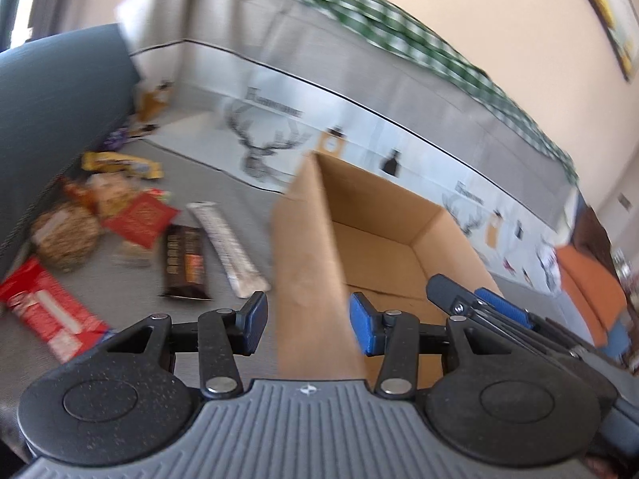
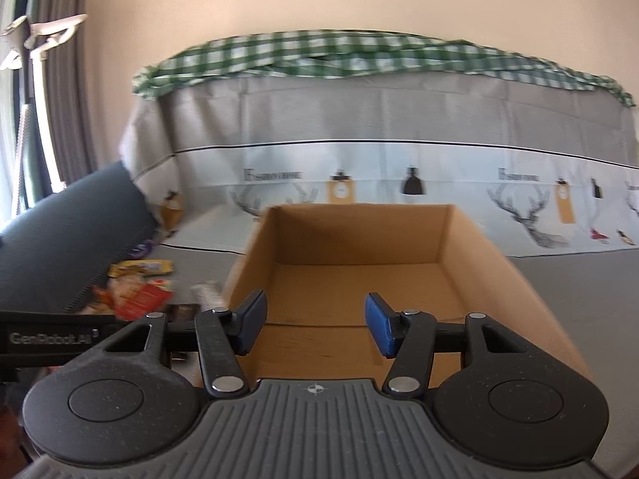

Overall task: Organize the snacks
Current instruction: 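Lower the right tool to the dark chocolate bar while the left tool reaches the red packet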

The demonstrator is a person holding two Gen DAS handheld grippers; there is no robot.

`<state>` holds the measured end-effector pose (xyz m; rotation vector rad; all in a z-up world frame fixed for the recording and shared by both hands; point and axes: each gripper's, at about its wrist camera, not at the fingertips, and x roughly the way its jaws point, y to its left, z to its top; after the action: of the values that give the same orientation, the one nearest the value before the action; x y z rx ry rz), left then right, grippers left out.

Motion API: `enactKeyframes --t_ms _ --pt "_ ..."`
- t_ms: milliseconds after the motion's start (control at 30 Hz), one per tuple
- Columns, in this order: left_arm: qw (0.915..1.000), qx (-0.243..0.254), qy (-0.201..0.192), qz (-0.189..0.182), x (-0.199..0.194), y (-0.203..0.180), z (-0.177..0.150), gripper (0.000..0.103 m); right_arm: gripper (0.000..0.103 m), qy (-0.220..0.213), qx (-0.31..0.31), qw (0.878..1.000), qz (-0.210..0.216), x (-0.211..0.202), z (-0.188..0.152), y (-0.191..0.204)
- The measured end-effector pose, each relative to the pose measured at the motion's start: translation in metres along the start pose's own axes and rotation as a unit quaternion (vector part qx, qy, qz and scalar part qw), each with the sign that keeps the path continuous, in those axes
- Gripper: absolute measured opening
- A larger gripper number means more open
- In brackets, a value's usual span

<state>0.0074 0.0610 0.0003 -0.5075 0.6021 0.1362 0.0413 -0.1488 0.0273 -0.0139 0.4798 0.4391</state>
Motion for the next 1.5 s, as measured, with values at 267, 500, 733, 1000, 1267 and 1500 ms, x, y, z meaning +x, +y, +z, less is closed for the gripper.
enactKeyframes --t_ms 267,500,733,1000,1267,1500 --pt "0.9964 -0.063 -0.040 0.040 -0.011 0.066 0.001 0.050 0.057 0.004 -0.022 0.998 0.055 0.013 0.001 0.063" --pt "0.9850 -0.140 -0.030 0.097 0.002 0.118 -0.007 0.050 0.057 0.021 -0.036 0.995 0.086 0.035 -0.004 0.108" --pt "0.9718 -0.137 -0.040 0.187 0.006 0.127 -0.011 0.057 0.057 0.045 -0.048 0.993 0.093 0.072 -0.011 0.133" --pt "0.9587 -0.144 -0.040 0.242 0.012 0.137 -0.013 0.062 0.061 0.082 -0.041 0.992 0.087 0.117 -0.019 0.143" --pt "0.9521 -0.150 -0.030 0.265 0.017 0.146 -0.013 0.069 0.068 0.138 -0.036 0.988 0.061 0.177 -0.040 0.156" --pt "0.9515 -0.144 -0.004 0.272 0.028 0.152 -0.015 0.070 0.070 0.187 -0.046 0.981 0.032 0.214 -0.061 0.161"
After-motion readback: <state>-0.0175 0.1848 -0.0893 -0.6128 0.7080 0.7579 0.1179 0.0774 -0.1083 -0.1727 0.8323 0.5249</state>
